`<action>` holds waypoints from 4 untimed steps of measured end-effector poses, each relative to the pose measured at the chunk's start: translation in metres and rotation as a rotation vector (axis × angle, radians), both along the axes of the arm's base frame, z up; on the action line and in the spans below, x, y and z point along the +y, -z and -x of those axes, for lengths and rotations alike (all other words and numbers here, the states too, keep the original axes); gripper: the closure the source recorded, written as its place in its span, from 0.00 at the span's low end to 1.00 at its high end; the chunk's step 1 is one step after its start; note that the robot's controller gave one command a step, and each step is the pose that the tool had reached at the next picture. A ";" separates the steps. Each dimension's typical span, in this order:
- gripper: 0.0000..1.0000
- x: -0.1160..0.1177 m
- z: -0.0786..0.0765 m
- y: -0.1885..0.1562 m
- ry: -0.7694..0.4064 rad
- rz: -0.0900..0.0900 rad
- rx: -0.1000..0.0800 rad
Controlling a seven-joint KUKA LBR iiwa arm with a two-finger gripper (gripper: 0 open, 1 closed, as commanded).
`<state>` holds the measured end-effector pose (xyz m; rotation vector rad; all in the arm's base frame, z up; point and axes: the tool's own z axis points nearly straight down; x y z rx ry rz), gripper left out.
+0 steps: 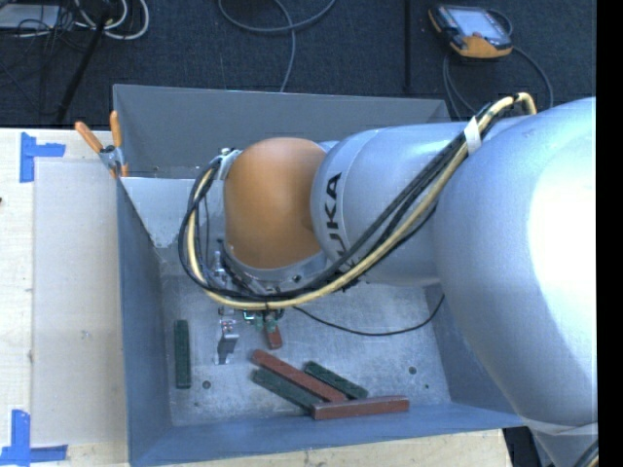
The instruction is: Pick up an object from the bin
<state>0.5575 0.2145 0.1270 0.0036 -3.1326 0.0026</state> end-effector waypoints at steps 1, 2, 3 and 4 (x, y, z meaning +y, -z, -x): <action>0.00 -0.001 -0.002 -0.004 0.004 -0.002 -0.007; 0.00 -0.045 0.003 0.016 0.006 -0.004 -0.009; 1.00 -0.071 0.038 0.048 -0.026 -0.008 -0.017; 0.00 -0.072 0.033 0.048 -0.021 -0.011 -0.039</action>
Offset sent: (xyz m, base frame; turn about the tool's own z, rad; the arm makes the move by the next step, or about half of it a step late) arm -0.0114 -0.1387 -0.0570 0.0297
